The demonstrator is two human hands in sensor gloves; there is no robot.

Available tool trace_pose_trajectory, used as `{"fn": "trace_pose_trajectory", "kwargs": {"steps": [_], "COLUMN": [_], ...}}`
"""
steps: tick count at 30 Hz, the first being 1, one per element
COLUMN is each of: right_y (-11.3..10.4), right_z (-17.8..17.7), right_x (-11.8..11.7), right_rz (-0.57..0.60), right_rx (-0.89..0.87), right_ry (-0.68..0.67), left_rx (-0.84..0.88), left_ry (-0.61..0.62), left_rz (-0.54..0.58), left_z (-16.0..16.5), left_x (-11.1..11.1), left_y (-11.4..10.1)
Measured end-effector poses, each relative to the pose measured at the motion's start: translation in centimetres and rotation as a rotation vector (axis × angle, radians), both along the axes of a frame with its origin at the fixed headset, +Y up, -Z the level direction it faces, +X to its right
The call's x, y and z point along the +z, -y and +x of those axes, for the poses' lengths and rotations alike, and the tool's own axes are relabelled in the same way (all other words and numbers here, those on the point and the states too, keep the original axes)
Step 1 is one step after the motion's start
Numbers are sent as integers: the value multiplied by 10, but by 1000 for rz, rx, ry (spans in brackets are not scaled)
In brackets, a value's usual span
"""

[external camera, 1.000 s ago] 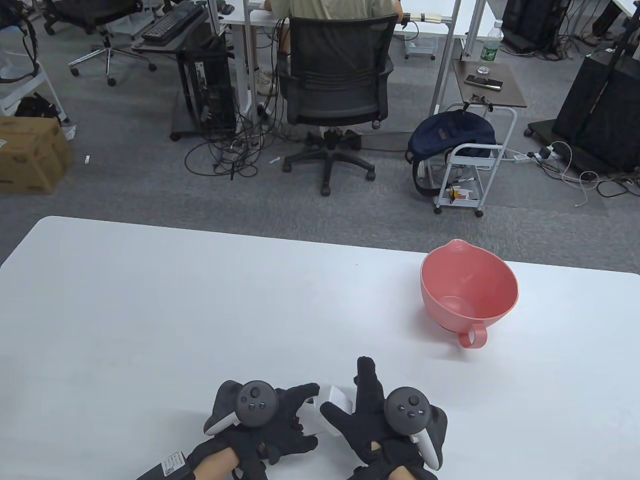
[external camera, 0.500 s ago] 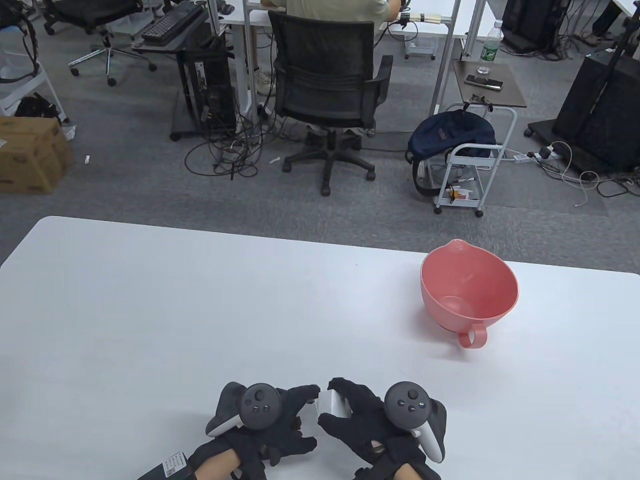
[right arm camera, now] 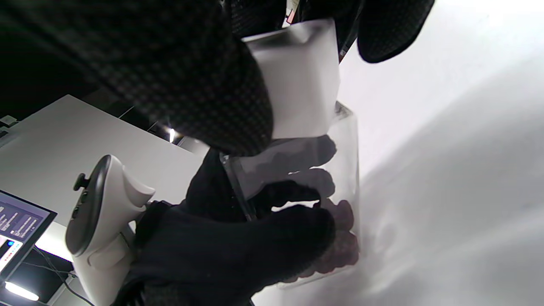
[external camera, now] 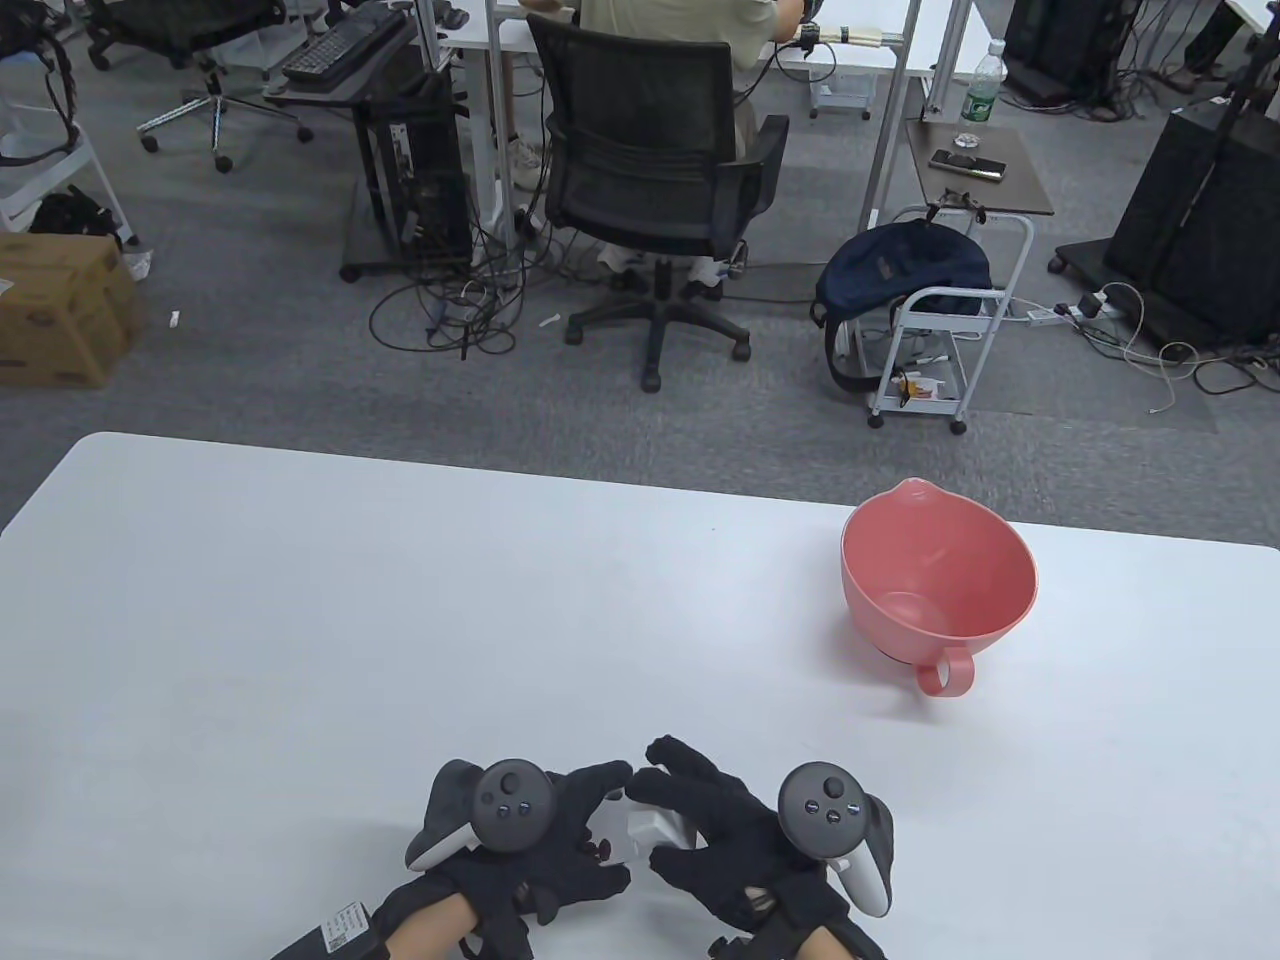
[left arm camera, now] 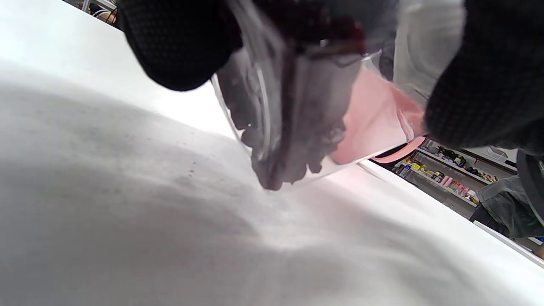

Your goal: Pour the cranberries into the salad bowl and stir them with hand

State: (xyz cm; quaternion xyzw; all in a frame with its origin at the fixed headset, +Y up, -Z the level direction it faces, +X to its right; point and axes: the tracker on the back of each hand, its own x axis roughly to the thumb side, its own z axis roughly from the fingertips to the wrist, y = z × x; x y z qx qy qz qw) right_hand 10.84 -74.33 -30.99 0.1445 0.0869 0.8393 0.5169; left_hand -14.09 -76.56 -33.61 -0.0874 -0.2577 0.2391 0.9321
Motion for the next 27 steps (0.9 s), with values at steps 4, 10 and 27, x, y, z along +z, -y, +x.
{"fn": "trace_pose_trajectory", "kwargs": {"steps": [4, 10, 27], "right_y": [2, 3, 19], "right_z": [0, 1, 10], "right_x": [-2, -2, 4], "right_rz": [-8, -5, -124], "right_rx": [-32, -50, 179], "right_ry": [-21, -48, 222], "left_rx": [1, 25, -30], "left_ry": [-3, -10, -3], "left_rz": [-2, -5, 54], "left_z": [0, 0, 3], "left_x": [0, -1, 2], "left_y": [-1, -1, -3]}}
